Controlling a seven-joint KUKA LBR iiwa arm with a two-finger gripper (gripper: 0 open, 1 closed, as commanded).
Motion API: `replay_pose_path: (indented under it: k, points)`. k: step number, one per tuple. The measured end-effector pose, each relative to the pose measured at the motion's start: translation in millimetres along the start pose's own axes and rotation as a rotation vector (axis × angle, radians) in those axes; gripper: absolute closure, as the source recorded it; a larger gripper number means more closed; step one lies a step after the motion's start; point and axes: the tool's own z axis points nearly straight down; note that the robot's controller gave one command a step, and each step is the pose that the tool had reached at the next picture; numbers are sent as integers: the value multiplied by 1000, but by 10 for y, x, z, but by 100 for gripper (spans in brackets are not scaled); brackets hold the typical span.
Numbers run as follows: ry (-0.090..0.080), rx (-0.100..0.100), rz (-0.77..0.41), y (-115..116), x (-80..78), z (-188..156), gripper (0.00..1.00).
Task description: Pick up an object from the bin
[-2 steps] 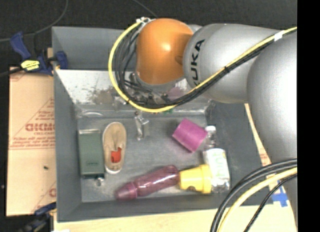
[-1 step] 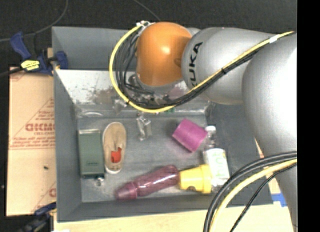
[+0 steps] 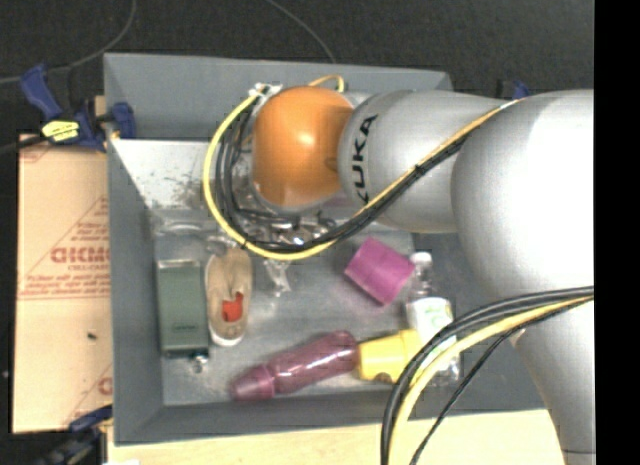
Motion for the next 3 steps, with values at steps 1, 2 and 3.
replay_pose_path:
  k: [1, 2, 3]
  points:
    - [6, 1, -60, -19, -34, -40, 100]
    - [6, 1, -59, -19, -33, -40, 100]
    - [7, 0, -59, -13, -26, -61, 100]
